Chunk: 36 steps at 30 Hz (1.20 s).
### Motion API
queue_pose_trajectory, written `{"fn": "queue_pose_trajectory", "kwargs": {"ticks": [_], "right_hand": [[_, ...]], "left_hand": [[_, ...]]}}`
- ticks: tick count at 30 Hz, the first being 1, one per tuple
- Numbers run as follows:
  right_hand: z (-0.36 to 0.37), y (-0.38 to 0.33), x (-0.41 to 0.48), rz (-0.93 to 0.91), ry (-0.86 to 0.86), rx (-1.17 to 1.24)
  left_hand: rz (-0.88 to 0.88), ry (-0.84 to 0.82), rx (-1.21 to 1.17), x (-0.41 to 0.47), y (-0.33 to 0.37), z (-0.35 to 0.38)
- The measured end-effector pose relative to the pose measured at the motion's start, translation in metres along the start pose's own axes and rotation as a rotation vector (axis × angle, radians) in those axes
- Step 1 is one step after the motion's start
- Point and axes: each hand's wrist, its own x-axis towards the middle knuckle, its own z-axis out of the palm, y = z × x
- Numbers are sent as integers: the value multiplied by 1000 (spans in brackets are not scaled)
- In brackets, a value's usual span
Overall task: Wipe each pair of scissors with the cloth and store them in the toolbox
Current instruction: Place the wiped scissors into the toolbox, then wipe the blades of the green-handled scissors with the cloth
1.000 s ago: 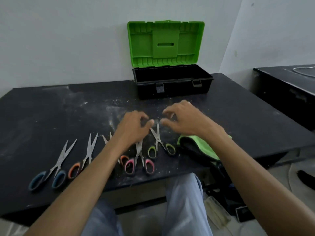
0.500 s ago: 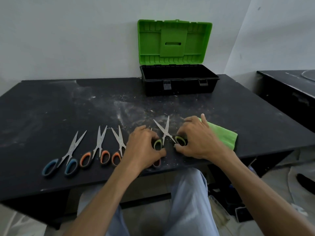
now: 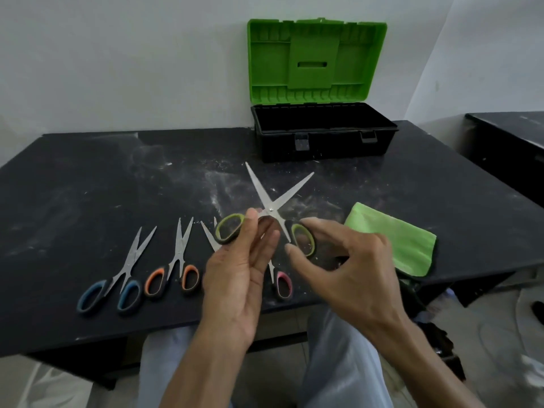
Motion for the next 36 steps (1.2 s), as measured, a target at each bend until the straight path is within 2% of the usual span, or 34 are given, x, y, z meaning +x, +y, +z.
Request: {"fn": "queue_pose_trajectory", "kwargs": {"ticks": [6, 11, 13, 15, 18, 19, 21, 23, 27, 33, 36], "right_hand": [[19, -4, -17, 80, -85, 96], [7, 4, -20, 45, -104, -7], [-7, 14, -14, 28, 28, -161], [-17, 27, -5, 99, 143, -377], [-20, 48, 7, 413, 41, -562], [-19, 57, 7, 461, -4, -618], [-18, 70, 8, 434, -54, -694], [-22, 76, 12, 391, -55, -683], [-42, 74, 37, 414, -47, -508], [-58, 49, 81, 491, -147, -289], [-63, 35, 90, 466, -173, -168]], "left_hand": [[96, 127, 96, 0, -10, -5], [96, 194, 119, 2, -6, -7], [105, 203, 139, 3, -2, -8], [123, 208, 160, 4, 0, -9], [134, 178, 201, 5, 1, -7], [129, 173, 209, 6, 0, -6], [112, 164, 206, 7, -1, -3], [99, 156, 183, 7, -1, -1], [75, 173, 186, 10, -3, -4], [80, 100, 344, 9, 4, -4], [104, 51, 428, 6, 11, -3]]}}
